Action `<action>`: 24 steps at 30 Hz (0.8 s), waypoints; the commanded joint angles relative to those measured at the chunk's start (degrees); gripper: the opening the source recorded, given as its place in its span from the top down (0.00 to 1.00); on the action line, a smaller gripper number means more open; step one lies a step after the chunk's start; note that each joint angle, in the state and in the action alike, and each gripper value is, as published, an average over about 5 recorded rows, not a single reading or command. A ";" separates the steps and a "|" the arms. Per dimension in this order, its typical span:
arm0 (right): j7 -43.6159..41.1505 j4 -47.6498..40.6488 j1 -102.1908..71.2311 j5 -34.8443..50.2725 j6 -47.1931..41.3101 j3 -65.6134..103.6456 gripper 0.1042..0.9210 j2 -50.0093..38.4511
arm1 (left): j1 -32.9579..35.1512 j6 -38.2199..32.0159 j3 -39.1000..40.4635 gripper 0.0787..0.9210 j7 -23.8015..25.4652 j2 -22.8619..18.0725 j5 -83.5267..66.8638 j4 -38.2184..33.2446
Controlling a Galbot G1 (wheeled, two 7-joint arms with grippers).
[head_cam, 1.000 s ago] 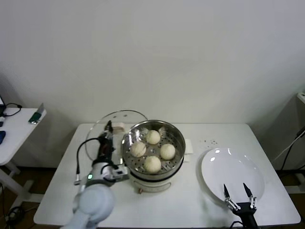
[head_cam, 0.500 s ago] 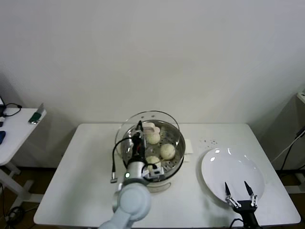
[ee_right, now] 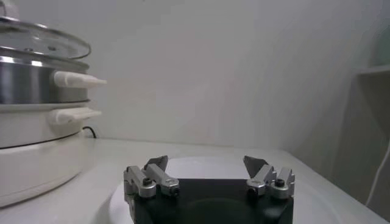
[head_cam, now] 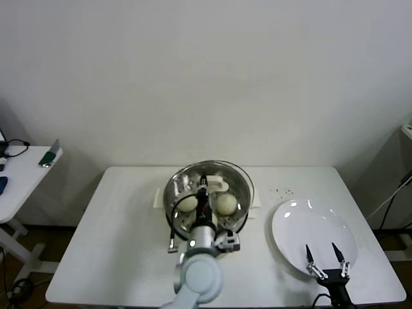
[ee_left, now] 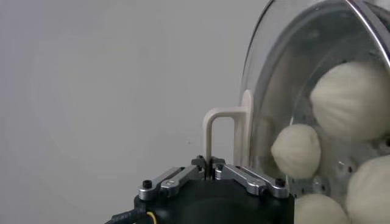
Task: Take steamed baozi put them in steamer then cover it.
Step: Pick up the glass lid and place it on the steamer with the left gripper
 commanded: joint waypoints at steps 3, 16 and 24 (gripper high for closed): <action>0.21 -0.24 0.12 0.11 0.81 0.01 0.12 -0.20 | 0.27 -1.01 -0.70 0.93 -0.94 -1.13 4.61 3.90; -0.01 -0.26 -0.07 0.14 1.44 -0.01 0.12 -0.25 | -0.05 -1.41 -1.66 0.93 -0.68 0.18 4.59 4.11; 0.51 0.10 0.09 1.39 0.04 -0.29 0.12 -0.13 | -0.11 -1.44 -1.10 0.93 -0.44 0.35 2.49 2.51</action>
